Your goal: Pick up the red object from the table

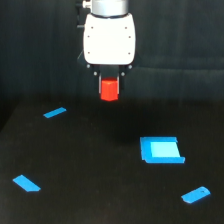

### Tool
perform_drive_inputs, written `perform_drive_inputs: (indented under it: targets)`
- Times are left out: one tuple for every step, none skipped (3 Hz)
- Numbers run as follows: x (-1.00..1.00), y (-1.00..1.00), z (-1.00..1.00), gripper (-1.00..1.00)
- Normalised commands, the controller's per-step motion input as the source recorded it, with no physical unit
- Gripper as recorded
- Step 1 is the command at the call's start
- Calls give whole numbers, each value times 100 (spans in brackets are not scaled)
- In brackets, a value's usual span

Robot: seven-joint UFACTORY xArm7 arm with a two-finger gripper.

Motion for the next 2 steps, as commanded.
perform_drive_inputs:
  targets:
    - [1,6,3,-100]
    - [2,0,7,-99]
